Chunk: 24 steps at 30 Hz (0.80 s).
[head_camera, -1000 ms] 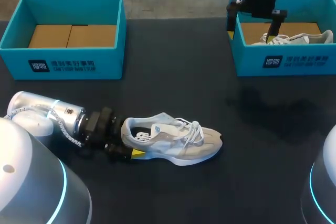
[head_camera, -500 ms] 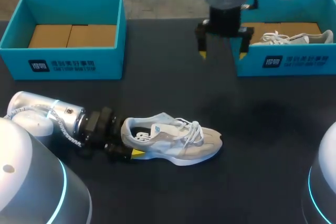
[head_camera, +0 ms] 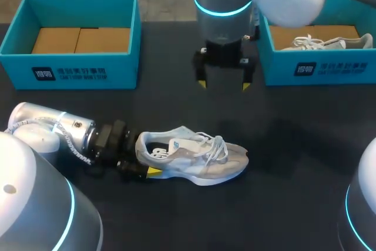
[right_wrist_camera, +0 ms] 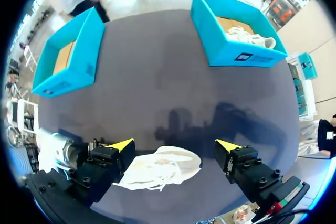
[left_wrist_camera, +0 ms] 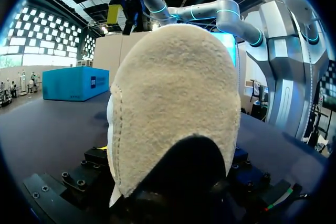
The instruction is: Take the shoe out of the shoebox, open the shoe tongue, remove and reinsert the insole, then place the shoe into the shoebox
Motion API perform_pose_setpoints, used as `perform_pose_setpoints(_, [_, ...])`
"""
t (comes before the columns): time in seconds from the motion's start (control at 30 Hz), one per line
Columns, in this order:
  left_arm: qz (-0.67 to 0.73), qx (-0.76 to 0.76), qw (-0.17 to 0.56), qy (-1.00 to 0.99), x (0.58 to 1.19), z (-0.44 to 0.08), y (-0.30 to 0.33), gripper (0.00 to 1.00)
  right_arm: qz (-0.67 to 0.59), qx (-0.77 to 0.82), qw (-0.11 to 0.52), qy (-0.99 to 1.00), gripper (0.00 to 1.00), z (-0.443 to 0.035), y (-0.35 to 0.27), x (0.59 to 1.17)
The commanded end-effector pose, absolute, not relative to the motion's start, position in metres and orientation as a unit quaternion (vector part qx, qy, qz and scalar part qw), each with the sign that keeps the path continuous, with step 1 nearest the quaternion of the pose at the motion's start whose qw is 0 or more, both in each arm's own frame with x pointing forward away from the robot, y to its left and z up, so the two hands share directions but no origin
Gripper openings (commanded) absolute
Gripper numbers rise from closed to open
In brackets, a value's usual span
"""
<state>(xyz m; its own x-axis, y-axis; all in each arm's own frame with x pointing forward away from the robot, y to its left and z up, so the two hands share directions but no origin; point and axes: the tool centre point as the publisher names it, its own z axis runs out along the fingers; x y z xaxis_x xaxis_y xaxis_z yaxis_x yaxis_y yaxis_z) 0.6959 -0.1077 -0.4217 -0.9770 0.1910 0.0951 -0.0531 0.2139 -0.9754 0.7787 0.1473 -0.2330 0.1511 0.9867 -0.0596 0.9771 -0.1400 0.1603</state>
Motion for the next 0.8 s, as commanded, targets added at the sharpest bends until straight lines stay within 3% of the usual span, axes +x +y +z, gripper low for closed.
perform_pose_setpoints(0.03, [0.625,-0.045,0.098,-0.773,0.697,-0.423,-0.107,0.0,0.034,0.749,0.077,0.657,1.0,-0.236,0.162,0.775])
perform_pose_setpoints(0.67, [0.625,-0.045,0.098,-0.773,0.697,-0.423,-0.107,0.0,0.049,0.749,0.058,0.658,1.0,-0.245,0.166,0.77])
perform_pose_setpoints(0.8, [0.625,-0.045,0.098,-0.773,0.697,-0.423,-0.107,0.0,0.001,0.746,0.087,0.66,1.0,-0.249,0.191,0.766])
